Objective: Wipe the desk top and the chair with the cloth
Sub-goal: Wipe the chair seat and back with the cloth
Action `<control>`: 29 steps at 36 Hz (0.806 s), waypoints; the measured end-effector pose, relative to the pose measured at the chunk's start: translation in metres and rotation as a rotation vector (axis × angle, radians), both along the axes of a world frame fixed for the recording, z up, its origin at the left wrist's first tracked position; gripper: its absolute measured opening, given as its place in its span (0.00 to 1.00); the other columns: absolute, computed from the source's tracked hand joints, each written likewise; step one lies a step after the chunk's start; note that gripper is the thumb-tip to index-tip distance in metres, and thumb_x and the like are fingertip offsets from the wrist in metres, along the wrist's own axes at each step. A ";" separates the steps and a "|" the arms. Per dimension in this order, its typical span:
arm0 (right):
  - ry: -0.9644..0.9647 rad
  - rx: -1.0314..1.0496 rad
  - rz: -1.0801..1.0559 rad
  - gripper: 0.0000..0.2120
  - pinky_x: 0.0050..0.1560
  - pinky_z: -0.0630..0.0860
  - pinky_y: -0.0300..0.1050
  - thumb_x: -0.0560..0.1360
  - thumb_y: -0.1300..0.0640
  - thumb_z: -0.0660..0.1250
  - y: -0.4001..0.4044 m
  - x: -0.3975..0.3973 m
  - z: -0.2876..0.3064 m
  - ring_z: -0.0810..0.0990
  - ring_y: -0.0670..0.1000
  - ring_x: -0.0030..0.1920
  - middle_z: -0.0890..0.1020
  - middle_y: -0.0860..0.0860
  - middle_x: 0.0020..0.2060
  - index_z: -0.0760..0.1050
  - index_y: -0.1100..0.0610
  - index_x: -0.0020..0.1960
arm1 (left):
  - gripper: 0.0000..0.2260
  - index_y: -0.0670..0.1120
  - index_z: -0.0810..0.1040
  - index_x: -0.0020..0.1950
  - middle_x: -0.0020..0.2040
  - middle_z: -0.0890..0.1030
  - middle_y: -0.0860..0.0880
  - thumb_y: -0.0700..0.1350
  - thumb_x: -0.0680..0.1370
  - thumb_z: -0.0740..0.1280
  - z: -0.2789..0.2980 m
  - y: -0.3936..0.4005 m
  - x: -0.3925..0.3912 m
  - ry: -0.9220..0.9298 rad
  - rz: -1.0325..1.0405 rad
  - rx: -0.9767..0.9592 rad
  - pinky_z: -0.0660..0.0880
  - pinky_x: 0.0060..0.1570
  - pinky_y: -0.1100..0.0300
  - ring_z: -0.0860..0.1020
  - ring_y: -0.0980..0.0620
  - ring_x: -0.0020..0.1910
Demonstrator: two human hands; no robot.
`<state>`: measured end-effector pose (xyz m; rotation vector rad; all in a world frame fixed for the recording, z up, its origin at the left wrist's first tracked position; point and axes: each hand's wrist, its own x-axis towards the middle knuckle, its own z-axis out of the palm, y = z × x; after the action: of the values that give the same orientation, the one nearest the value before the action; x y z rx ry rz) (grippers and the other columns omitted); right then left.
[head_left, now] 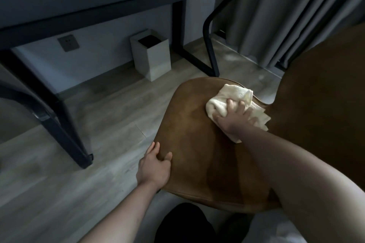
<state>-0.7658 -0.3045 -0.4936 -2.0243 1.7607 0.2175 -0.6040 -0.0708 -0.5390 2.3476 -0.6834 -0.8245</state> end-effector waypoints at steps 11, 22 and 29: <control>0.018 -0.034 0.106 0.35 0.77 0.40 0.65 0.80 0.32 0.49 0.081 -0.052 0.005 0.38 0.63 0.80 0.42 0.53 0.82 0.44 0.43 0.82 | 0.28 0.56 0.65 0.79 0.80 0.60 0.62 0.59 0.80 0.64 0.016 0.004 -0.004 0.023 -0.013 0.019 0.63 0.73 0.52 0.63 0.50 0.77; -0.009 0.159 0.095 0.37 0.77 0.40 0.65 0.79 0.30 0.50 0.164 -0.080 0.015 0.34 0.63 0.79 0.38 0.50 0.81 0.41 0.41 0.82 | 0.29 0.56 0.64 0.80 0.80 0.59 0.61 0.60 0.80 0.63 0.019 0.007 -0.005 0.051 -0.024 0.013 0.62 0.74 0.52 0.62 0.49 0.78; -0.048 0.085 -0.030 0.44 0.73 0.32 0.71 0.75 0.23 0.47 0.109 -0.030 -0.004 0.28 0.67 0.76 0.32 0.53 0.80 0.34 0.43 0.81 | 0.29 0.58 0.63 0.80 0.80 0.59 0.63 0.61 0.80 0.64 0.011 0.004 -0.003 0.032 -0.016 0.012 0.62 0.74 0.52 0.63 0.51 0.78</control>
<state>-0.7960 -0.1952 -0.4974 -1.9272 1.7219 0.2291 -0.6070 -0.0672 -0.5282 2.3373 -0.6866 -0.8744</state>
